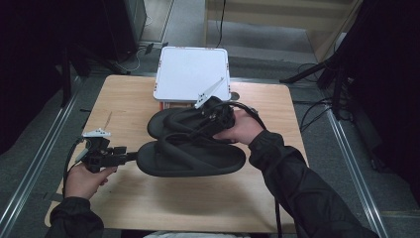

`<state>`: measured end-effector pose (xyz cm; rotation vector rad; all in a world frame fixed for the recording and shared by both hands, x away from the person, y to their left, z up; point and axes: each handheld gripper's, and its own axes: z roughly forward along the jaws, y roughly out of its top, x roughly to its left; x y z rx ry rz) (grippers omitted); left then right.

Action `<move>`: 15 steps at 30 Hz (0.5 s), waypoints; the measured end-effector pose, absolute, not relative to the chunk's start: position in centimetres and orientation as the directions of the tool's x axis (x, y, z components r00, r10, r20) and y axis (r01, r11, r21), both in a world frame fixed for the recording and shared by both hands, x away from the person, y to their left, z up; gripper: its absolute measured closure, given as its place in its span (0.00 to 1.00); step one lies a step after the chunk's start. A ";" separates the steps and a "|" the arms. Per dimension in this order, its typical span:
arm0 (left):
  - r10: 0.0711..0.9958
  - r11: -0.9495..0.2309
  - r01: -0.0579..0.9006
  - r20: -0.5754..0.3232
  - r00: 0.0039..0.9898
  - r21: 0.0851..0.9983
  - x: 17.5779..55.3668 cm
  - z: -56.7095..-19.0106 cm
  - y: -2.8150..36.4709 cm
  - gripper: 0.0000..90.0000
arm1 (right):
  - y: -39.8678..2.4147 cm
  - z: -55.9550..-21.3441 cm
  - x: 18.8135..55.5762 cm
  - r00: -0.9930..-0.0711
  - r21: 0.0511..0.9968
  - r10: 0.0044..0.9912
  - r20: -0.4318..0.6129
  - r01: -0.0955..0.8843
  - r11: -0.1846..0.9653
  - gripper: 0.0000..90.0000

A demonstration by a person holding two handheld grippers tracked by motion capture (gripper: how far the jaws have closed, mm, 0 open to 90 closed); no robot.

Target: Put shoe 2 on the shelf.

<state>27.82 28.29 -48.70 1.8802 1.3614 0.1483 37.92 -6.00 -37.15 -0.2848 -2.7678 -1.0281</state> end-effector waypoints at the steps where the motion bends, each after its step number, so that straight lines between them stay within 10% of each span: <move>1: 0.844 -0.108 0.751 -0.339 0.415 0.652 27.8 -48.7 28.3 0.44 | -5.9 -36.9 38.0 -0.968 0.627 0.119 0.222 0.235 0.743 0.84; 15: 0.844 -0.104 0.752 -0.343 0.413 0.651 27.8 -48.7 28.4 0.44 | -5.8 -33.2 39.1 -0.967 0.657 0.144 0.212 0.250 0.711 0.84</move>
